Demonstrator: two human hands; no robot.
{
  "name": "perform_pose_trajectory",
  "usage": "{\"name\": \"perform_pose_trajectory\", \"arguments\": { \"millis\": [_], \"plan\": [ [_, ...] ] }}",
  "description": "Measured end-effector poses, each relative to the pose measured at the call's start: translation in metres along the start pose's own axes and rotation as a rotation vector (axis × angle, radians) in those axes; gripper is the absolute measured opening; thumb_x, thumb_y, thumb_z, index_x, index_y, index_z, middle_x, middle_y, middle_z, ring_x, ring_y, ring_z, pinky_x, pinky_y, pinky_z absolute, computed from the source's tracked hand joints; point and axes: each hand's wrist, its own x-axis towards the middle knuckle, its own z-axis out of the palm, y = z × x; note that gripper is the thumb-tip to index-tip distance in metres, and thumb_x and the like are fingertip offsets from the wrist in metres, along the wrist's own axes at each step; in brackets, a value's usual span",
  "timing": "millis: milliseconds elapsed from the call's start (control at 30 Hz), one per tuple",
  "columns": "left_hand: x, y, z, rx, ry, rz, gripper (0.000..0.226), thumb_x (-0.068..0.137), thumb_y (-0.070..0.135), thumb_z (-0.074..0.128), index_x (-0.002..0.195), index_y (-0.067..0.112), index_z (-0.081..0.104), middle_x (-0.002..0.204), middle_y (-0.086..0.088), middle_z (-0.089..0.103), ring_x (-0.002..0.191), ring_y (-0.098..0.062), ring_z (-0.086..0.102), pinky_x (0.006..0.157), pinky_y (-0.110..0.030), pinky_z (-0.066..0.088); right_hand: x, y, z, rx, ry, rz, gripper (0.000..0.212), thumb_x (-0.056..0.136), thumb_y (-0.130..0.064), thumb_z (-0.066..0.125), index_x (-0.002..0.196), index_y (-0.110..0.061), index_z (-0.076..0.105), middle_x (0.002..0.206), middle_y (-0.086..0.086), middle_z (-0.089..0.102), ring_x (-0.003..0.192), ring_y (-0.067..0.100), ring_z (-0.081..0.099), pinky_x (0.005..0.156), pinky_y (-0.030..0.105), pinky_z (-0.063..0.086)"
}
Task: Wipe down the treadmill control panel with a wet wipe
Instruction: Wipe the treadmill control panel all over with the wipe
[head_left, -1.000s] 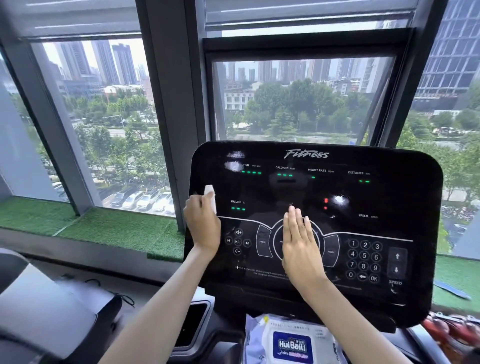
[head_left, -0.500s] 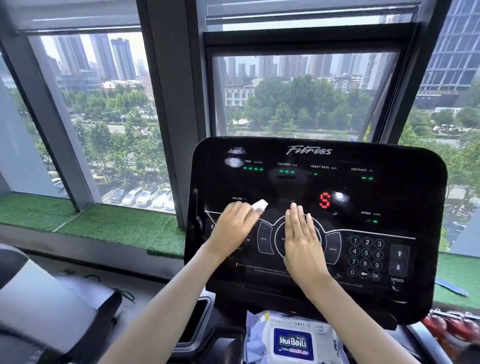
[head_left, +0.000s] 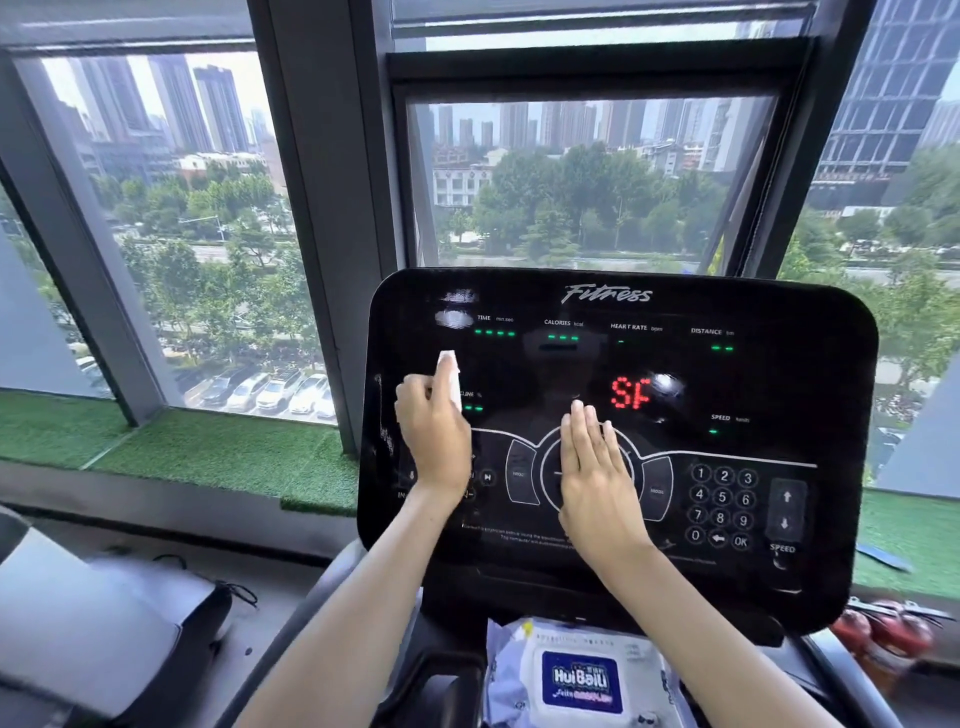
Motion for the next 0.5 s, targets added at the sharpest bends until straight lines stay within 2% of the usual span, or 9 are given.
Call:
{"name": "perform_pose_trajectory", "arguments": {
  "millis": [33, 67, 133, 167, 200, 300, 333, 400, 500],
  "plan": [
    [-0.005, 0.005, 0.0, -0.005, -0.02, 0.076, 0.026, 0.093, 0.008, 0.048, 0.116, 0.014, 0.059, 0.102, -0.017, 0.055, 0.094, -0.033, 0.049, 0.083, -0.039, 0.045, 0.0, 0.0, -0.001, 0.001, -0.005, -0.001, 0.098, 0.047, -0.006, 0.082, 0.131, 0.016, 0.036, 0.141, 0.033, 0.033, 0.132, 0.042, 0.034, 0.106, 0.052, 0.034],
    [-0.01, 0.007, 0.002, -0.002, -0.063, 0.247, 0.028, 0.092, 0.003, 0.052, 0.117, 0.011, 0.06, 0.093, -0.016, 0.057, 0.085, -0.031, 0.052, 0.077, -0.041, 0.047, 0.0, -0.001, -0.001, 0.0, -0.009, -0.002, 0.096, 0.049, -0.006, 0.081, 0.131, 0.016, 0.036, 0.142, 0.032, 0.032, 0.132, 0.041, 0.033, 0.106, 0.051, 0.033],
    [-0.013, -0.004, 0.007, 0.092, -0.096, 0.75, 0.034, 0.087, 0.0, 0.063, 0.121, 0.007, 0.061, 0.075, -0.006, 0.053, 0.068, -0.02, 0.051, 0.063, -0.034, 0.047, 0.0, 0.0, -0.002, -0.003, -0.012, 0.0, 0.094, 0.051, -0.006, 0.08, 0.132, 0.015, 0.036, 0.143, 0.031, 0.031, 0.133, 0.04, 0.032, 0.106, 0.05, 0.033],
    [-0.007, -0.013, 0.005, 0.122, -0.081, 0.847, 0.037, 0.086, 0.001, 0.066, 0.122, 0.007, 0.061, 0.072, -0.003, 0.051, 0.066, -0.018, 0.048, 0.06, -0.033, 0.045, 0.0, 0.001, -0.003, -0.002, -0.019, -0.001, 0.095, 0.05, -0.007, 0.08, 0.132, 0.015, 0.036, 0.143, 0.031, 0.031, 0.133, 0.04, 0.032, 0.107, 0.05, 0.033],
    [-0.001, -0.019, 0.003, 0.088, -0.063, 0.772, 0.038, 0.086, 0.002, 0.067, 0.123, 0.009, 0.061, 0.072, -0.003, 0.049, 0.066, -0.017, 0.046, 0.058, -0.034, 0.044, 0.0, 0.001, -0.004, 0.003, -0.025, -0.003, 0.098, 0.049, -0.008, 0.081, 0.132, 0.014, 0.036, 0.143, 0.031, 0.032, 0.133, 0.04, 0.032, 0.107, 0.05, 0.033],
    [0.005, -0.011, -0.002, -0.03, 0.067, 0.19, 0.046, 0.085, -0.007, 0.06, 0.127, 0.011, 0.056, 0.08, -0.006, 0.048, 0.072, -0.021, 0.045, 0.063, -0.036, 0.044, -0.001, 0.001, -0.004, 0.028, -0.025, -0.011, 0.1, 0.046, -0.009, 0.082, 0.132, 0.014, 0.035, 0.141, 0.031, 0.034, 0.132, 0.039, 0.034, 0.107, 0.049, 0.033],
    [0.001, -0.004, -0.001, -0.021, 0.054, 0.115, 0.046, 0.085, -0.008, 0.056, 0.128, 0.009, 0.055, 0.082, -0.008, 0.049, 0.074, -0.022, 0.045, 0.065, -0.035, 0.044, -0.001, 0.0, -0.004, 0.039, -0.031, -0.014, 0.098, 0.047, -0.009, 0.08, 0.132, 0.014, 0.036, 0.141, 0.03, 0.035, 0.132, 0.039, 0.034, 0.107, 0.049, 0.033],
    [-0.011, 0.011, 0.009, -0.025, -0.039, 0.245, 0.037, 0.089, -0.002, 0.051, 0.125, 0.005, 0.056, 0.083, -0.011, 0.052, 0.075, -0.025, 0.048, 0.067, -0.036, 0.045, 0.001, 0.004, -0.004, 0.061, -0.029, -0.028, 0.094, 0.05, -0.008, 0.077, 0.132, 0.012, 0.036, 0.142, 0.028, 0.035, 0.133, 0.037, 0.034, 0.107, 0.048, 0.034],
    [-0.024, 0.012, 0.012, 0.039, -0.232, 0.761, 0.041, 0.082, 0.0, 0.067, 0.122, 0.008, 0.06, 0.078, -0.006, 0.054, 0.071, -0.021, 0.051, 0.07, -0.033, 0.046, 0.0, 0.013, -0.011, 0.128, -0.007, -0.064, 0.088, 0.062, -0.001, 0.067, 0.139, 0.008, 0.027, 0.15, 0.022, 0.022, 0.14, 0.03, 0.021, 0.113, 0.043, 0.021]
  ]
}}
